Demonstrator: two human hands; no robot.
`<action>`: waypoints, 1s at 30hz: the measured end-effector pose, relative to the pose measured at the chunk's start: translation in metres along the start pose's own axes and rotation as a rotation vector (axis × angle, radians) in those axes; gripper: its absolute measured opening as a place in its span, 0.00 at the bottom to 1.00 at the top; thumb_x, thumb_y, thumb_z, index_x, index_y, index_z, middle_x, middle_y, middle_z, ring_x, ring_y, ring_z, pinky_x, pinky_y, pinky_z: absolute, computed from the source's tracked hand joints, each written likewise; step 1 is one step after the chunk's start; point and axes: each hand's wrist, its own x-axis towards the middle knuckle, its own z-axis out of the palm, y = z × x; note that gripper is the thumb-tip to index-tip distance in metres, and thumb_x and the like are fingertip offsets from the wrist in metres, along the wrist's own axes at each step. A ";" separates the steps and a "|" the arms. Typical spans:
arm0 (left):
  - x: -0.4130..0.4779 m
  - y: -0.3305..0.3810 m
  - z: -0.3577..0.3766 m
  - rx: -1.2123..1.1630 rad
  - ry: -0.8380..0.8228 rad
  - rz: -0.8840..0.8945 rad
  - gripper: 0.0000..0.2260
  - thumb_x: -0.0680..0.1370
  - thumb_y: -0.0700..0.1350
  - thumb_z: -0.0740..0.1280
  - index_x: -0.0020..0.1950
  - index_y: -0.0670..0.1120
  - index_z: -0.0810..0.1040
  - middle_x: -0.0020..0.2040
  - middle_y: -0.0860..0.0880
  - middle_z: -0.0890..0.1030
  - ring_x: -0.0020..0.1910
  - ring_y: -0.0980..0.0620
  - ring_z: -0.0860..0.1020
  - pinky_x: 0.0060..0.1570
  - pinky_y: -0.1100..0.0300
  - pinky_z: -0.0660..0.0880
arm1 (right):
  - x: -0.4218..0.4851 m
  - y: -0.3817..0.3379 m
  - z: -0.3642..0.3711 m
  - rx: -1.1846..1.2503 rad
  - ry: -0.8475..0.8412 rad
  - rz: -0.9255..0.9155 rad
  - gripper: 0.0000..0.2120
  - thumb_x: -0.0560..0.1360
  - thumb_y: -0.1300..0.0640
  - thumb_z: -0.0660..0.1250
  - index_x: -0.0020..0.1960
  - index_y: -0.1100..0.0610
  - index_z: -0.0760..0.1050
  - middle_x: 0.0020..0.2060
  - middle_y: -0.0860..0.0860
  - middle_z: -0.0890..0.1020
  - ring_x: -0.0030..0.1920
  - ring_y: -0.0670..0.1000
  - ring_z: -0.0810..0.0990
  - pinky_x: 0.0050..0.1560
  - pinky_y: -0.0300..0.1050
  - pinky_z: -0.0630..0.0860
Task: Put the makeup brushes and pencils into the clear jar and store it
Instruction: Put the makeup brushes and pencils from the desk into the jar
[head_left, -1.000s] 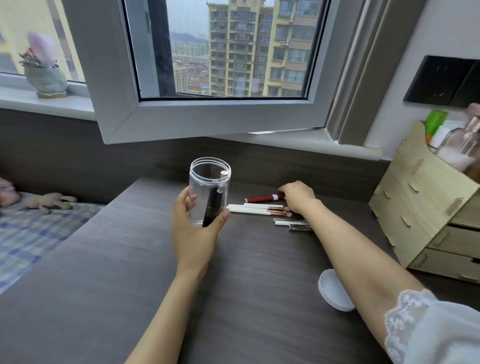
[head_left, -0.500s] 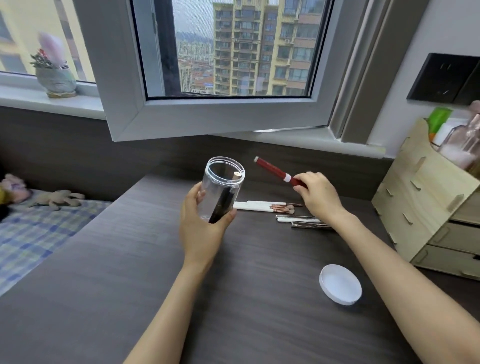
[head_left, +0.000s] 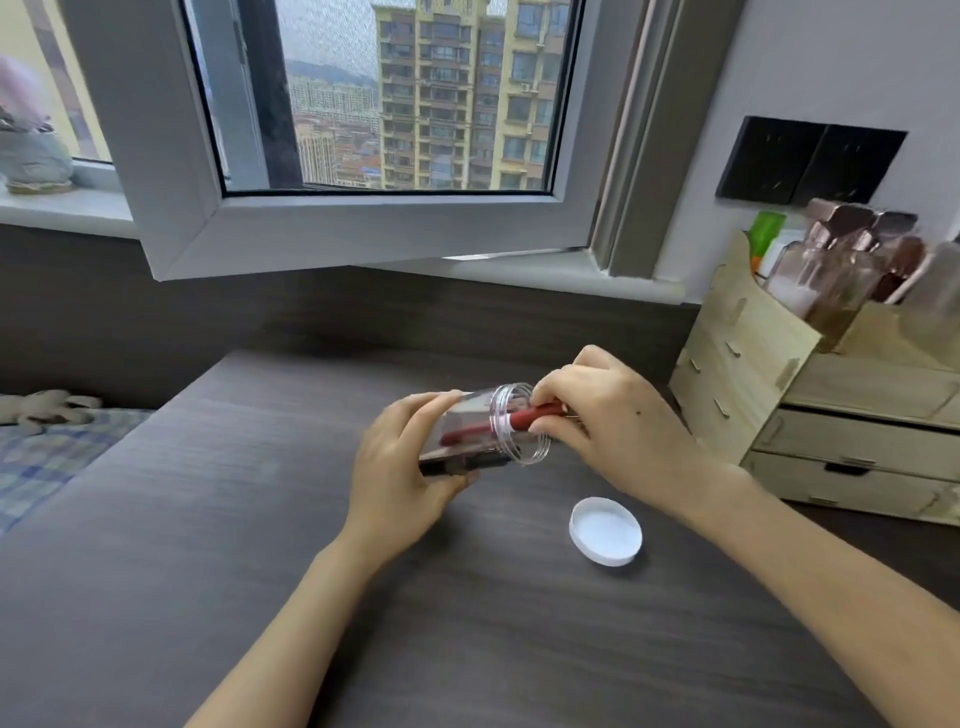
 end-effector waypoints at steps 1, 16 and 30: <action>-0.001 0.001 0.000 -0.012 -0.006 -0.005 0.37 0.58 0.43 0.80 0.64 0.51 0.70 0.58 0.56 0.72 0.58 0.55 0.70 0.58 0.68 0.62 | 0.000 -0.002 0.005 0.040 0.008 0.026 0.09 0.69 0.56 0.73 0.43 0.62 0.79 0.36 0.54 0.83 0.41 0.55 0.74 0.38 0.51 0.76; 0.004 -0.019 -0.008 -0.235 0.182 -0.387 0.34 0.61 0.42 0.79 0.63 0.53 0.71 0.58 0.55 0.76 0.57 0.57 0.73 0.54 0.68 0.65 | -0.015 0.108 0.068 0.075 -0.114 0.665 0.07 0.74 0.59 0.66 0.49 0.57 0.82 0.50 0.54 0.85 0.53 0.55 0.80 0.53 0.45 0.74; 0.003 -0.031 -0.004 -0.234 0.208 -0.449 0.34 0.61 0.44 0.79 0.63 0.56 0.70 0.59 0.55 0.76 0.59 0.57 0.73 0.54 0.65 0.67 | -0.044 0.127 0.099 -0.001 -0.259 0.515 0.04 0.77 0.59 0.64 0.48 0.61 0.75 0.48 0.57 0.80 0.51 0.56 0.73 0.52 0.49 0.70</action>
